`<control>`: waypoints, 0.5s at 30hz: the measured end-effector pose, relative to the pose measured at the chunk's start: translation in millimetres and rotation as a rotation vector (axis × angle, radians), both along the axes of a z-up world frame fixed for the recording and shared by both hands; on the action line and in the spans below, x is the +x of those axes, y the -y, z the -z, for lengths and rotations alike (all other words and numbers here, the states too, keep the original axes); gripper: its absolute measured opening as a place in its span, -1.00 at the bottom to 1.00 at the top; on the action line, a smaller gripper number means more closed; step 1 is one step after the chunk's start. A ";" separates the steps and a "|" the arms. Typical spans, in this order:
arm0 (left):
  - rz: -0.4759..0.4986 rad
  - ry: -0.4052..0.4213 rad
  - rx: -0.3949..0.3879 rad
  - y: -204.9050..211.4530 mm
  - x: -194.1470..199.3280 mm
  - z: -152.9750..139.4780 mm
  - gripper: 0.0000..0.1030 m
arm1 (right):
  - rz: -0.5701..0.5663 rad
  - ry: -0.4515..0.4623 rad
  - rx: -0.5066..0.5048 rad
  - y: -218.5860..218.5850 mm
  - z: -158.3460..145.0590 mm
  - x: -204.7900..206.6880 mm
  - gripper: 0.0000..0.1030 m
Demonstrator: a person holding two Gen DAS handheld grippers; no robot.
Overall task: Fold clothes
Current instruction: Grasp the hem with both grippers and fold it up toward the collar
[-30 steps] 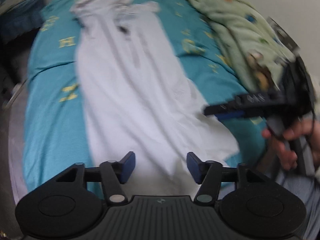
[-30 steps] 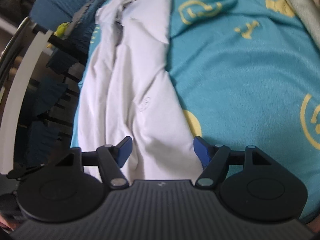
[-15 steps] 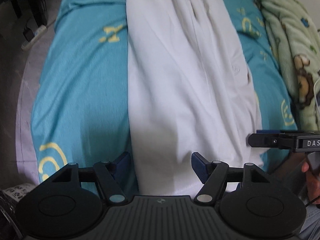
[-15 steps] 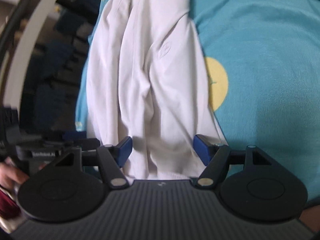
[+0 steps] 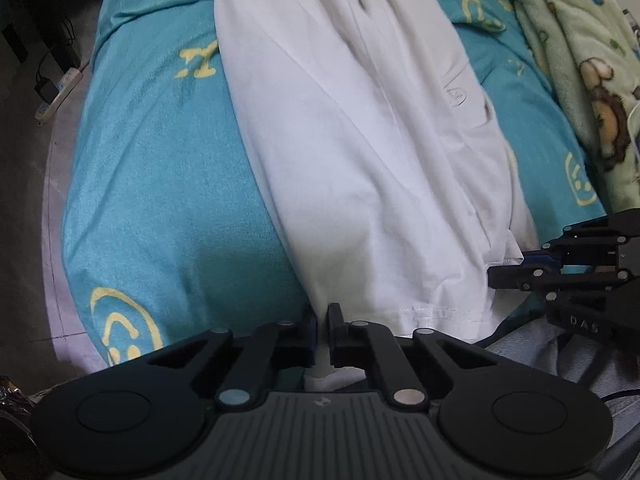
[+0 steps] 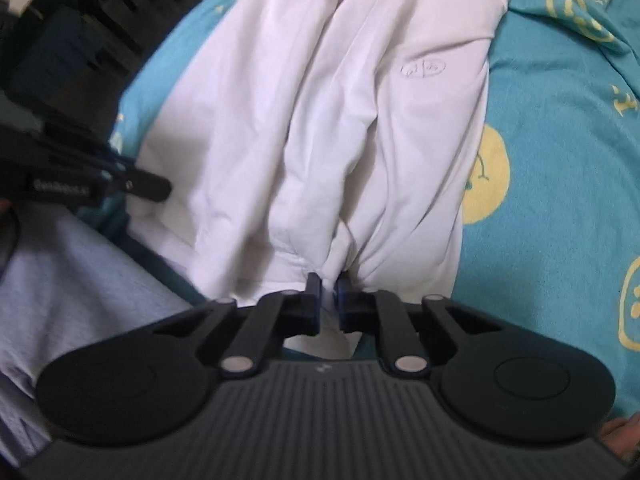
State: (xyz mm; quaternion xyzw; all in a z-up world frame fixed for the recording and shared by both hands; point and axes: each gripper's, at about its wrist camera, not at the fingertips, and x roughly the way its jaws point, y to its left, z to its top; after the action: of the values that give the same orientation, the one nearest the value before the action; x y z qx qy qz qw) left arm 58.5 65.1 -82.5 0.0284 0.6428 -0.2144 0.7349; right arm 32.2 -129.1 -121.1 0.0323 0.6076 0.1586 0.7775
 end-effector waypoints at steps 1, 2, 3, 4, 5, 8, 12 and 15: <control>-0.016 0.007 -0.020 -4.7 -1.3 -5.9 -0.94 | 0.016 0.015 0.027 3.9 -6.7 -3.4 -0.81; -0.029 0.019 -0.043 -9.4 -2.7 -13.6 -0.96 | 0.031 0.026 0.056 8.0 -14.3 -6.8 -0.82; -0.044 0.034 -0.079 -11.9 -4.8 -24.0 -0.96 | 0.049 0.037 0.087 13.0 -22.7 -10.1 -0.82; -0.062 0.049 -0.118 -17.2 -7.7 -34.6 -0.95 | 0.068 0.055 0.111 18.4 -32.1 -15.0 -0.82; -0.083 0.068 -0.155 -18.2 -10.0 -46.9 -0.95 | 0.086 0.073 0.133 23.8 -41.6 -20.1 -0.82; -0.127 0.128 -0.247 -21.0 -14.4 -80.9 -0.96 | 0.125 0.136 0.178 42.0 -71.4 -30.3 -0.82; -0.144 0.214 -0.318 -18.9 -35.9 -130.7 -0.96 | 0.148 0.214 0.230 55.5 -109.1 -34.4 -0.83; -0.144 0.258 -0.349 -10.0 -58.4 -158.9 -0.96 | 0.151 0.273 0.247 62.4 -134.9 -40.5 -0.83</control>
State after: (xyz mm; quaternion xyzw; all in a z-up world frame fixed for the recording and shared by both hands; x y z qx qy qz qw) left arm 0.1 75.1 76.3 -0.1178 0.4970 -0.2640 0.8182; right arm -8.3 -191.4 13.9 0.1509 0.4685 0.1762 0.8525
